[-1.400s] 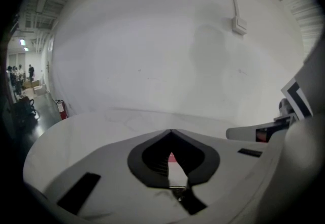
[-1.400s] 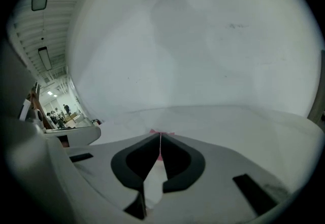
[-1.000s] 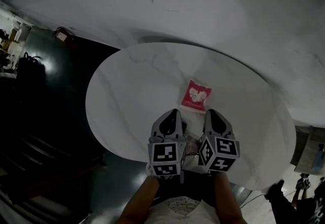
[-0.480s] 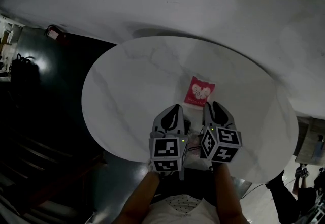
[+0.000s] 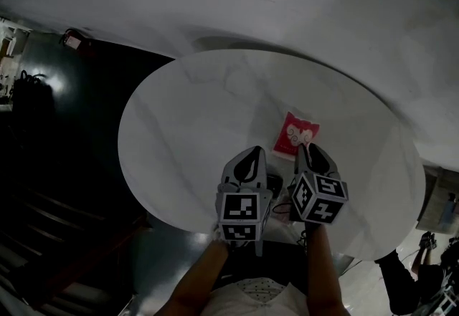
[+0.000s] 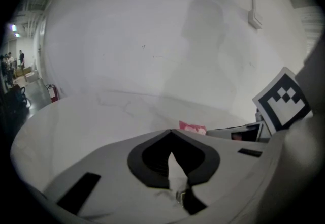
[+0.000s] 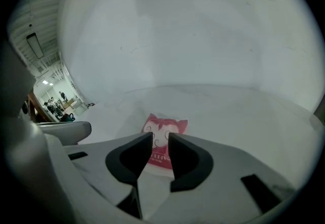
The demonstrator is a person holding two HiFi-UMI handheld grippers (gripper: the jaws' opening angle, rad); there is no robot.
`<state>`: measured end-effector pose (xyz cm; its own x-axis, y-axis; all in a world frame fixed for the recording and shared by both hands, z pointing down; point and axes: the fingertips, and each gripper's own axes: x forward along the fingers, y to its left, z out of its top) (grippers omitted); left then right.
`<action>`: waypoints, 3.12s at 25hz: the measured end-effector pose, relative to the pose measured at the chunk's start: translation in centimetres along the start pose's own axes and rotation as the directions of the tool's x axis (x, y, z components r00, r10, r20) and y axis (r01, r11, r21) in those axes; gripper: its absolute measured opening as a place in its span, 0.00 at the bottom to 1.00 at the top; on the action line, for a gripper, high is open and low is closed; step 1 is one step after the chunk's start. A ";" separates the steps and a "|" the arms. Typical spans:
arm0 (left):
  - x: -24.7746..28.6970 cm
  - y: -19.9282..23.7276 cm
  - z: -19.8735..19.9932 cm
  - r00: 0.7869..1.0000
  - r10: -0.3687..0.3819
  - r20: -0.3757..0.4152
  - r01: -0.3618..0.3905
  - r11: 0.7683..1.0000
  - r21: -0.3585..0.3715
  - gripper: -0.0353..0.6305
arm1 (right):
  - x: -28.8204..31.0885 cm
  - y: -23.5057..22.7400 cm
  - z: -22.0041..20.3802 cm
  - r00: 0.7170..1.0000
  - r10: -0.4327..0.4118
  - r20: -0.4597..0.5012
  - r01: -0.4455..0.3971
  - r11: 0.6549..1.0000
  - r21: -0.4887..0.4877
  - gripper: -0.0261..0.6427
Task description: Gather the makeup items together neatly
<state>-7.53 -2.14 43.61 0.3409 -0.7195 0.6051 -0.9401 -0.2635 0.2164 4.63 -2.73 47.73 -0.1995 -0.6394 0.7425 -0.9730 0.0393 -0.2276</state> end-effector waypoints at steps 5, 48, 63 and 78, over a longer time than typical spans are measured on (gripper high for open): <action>0.2 0.6 -0.3 1.000 -0.004 -0.019 0.004 1.000 -0.013 0.10 | 1.3 -0.5 -1.4 0.997 -0.028 -0.067 0.029 1.000 0.010 0.22; -1.1 1.9 0.9 0.999 0.012 0.032 -0.010 0.999 -0.044 0.10 | -1.0 3.6 1.8 0.992 0.105 -0.064 -0.102 0.994 0.044 0.06; -4.8 6.9 3.6 0.985 0.102 0.139 -0.087 0.990 -0.111 0.10 | 1.0 10.9 4.2 0.973 0.195 -0.121 -0.199 0.980 -0.019 0.06; -4.1 9.7 2.7 0.990 0.119 0.081 -0.108 0.986 -0.127 0.10 | 6.9 10.4 1.1 0.947 0.143 -0.287 -0.157 0.987 -0.025 0.06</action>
<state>-18.00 -3.46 41.15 0.2261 -0.7956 0.5621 -0.9642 -0.1008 0.2451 -6.73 -7.59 49.81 -0.3617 -0.3792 0.8517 -0.9322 0.1585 -0.3254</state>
